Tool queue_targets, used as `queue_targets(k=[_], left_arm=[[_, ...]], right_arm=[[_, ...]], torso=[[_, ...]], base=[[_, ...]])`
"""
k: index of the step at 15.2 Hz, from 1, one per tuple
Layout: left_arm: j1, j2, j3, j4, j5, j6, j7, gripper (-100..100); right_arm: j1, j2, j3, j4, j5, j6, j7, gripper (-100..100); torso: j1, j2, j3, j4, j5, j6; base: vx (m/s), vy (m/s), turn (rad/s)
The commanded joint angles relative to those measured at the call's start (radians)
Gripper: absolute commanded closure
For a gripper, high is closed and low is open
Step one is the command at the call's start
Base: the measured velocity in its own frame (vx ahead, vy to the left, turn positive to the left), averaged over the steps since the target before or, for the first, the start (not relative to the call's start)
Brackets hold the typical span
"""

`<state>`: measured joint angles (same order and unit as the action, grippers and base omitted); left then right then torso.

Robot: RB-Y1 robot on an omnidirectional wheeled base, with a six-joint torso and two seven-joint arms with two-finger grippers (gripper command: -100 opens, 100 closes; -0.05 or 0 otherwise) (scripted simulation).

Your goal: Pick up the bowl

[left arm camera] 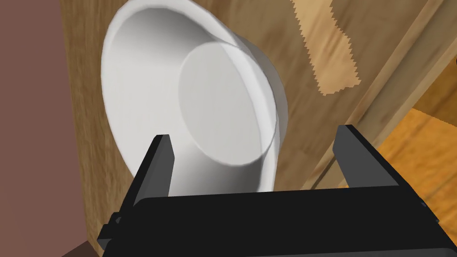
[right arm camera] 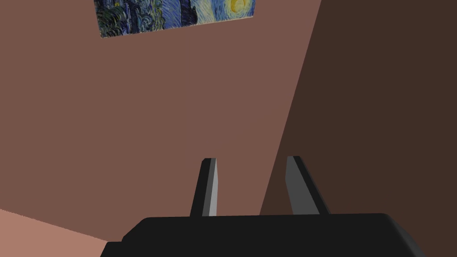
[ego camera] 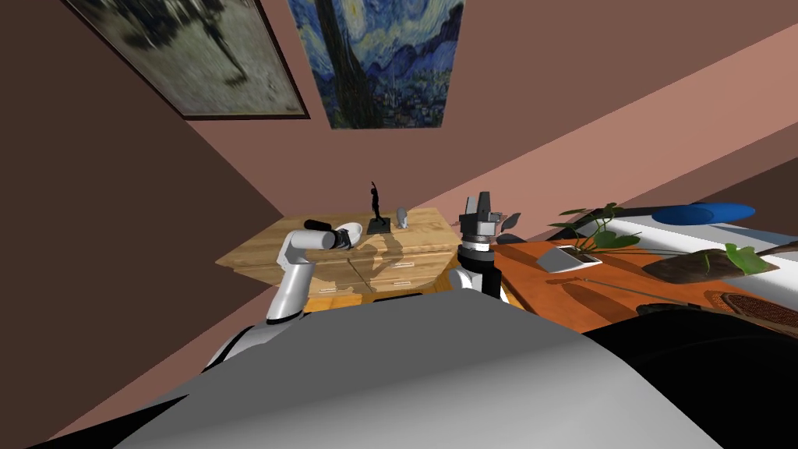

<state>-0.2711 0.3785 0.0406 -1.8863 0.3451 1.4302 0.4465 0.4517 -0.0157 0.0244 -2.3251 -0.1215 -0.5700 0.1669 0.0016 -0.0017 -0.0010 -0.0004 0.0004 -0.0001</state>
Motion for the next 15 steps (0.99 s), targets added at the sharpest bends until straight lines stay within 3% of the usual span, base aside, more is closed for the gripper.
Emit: queue_targets(k=[1, 3, 6, 15], left_arm=[[-0.025, -0.001, 0.002, 0.013, 0.013, 0.050, 0.013, -100], [-0.025, -0.001, 0.002, 0.013, 0.013, 0.072, 0.013, -100], [-0.064, -0.003, 0.005, 0.031, 0.032, 0.145, 0.032, -100], [-0.117, -0.008, 0.009, 0.056, 0.059, 0.294, 0.059, -100]], right_arm=[[0.000, 0.000, 0.000, 0.000, 0.000, 0.000, 0.000, 0], [0.000, 0.000, 0.000, 0.000, 0.000, 0.000, 0.000, 0], [0.000, 0.000, 0.000, 0.000, 0.000, 0.000, 0.000, 0], [0.000, 0.000, 0.000, 0.000, 0.000, 0.000, 0.000, 0]], torso=[[0.000, 0.000, 0.000, 0.000, 0.000, 0.000], [0.000, 0.000, 0.000, 0.000, 0.000, 0.000], [0.000, 0.000, 0.000, 0.000, 0.000, 0.000], [0.000, 0.000, 0.000, 0.000, 0.000, 0.000]], base=[[0.024, 0.023, 0.005], [0.021, 0.021, 0.003], [0.023, 0.027, 0.005], [0.023, 0.024, 0.002]])
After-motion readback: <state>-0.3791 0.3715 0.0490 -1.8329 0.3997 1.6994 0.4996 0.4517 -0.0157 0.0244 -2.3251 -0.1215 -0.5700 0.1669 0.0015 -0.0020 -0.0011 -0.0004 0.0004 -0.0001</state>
